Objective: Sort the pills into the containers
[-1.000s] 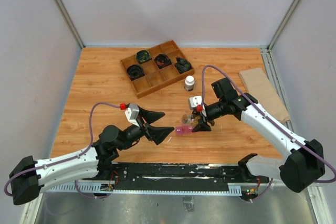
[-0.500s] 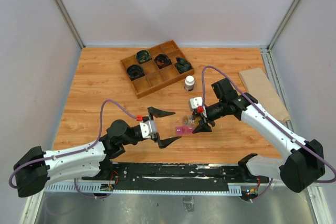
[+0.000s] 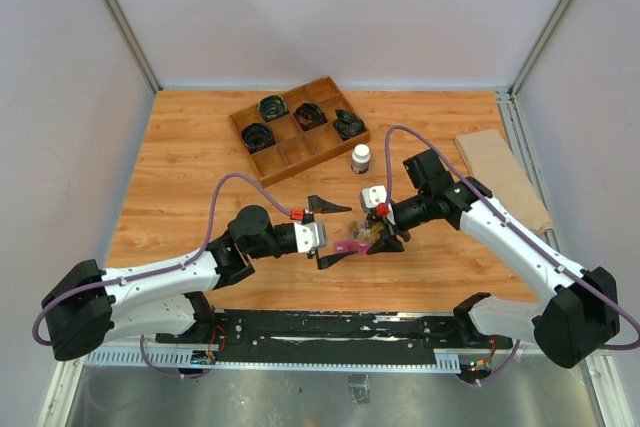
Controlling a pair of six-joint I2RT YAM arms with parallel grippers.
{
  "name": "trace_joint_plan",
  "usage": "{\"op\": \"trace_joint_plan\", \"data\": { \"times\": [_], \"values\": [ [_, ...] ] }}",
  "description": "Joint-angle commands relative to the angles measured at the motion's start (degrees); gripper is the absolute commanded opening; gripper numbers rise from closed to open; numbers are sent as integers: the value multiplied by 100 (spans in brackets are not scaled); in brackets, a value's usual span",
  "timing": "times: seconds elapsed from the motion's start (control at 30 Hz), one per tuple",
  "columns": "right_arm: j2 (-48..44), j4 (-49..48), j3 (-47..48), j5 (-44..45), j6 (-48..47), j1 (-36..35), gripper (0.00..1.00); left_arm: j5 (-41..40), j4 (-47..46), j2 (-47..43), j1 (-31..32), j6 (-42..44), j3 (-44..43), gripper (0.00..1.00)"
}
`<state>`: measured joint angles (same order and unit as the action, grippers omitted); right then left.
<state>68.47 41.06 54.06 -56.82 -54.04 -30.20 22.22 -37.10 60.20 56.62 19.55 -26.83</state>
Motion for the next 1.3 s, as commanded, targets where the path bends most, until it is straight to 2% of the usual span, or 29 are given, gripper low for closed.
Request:
{"op": "trace_joint_plan", "data": {
  "times": [0.0,0.17,0.47,0.73,0.8,0.9,0.93,1.1,1.27],
  "values": [
    [-122,120,206,-187,-94,75,1,93,257,106,-64,262,-272,88],
    [-123,135,210,-189,-110,75,1,312,410,287,-80,211,-494,73],
    [-105,138,195,-193,-112,78,1,427,355,316,-81,98,-499,62],
    [-99,134,188,-191,-112,76,0,484,380,371,-81,36,-508,43],
    [-97,139,192,-192,-111,79,1,490,373,357,-83,11,-484,33],
    [-72,131,184,-186,-110,80,1,471,277,328,-90,-96,-420,7],
    [-58,134,187,-169,-100,76,1,460,240,312,-96,-180,-401,5],
    [-11,117,232,-94,-11,76,1,235,-99,274,-136,-1172,-268,0],
    [35,26,245,-21,144,75,1,-367,-373,160,-135,-2950,-123,0]
  ]
}}
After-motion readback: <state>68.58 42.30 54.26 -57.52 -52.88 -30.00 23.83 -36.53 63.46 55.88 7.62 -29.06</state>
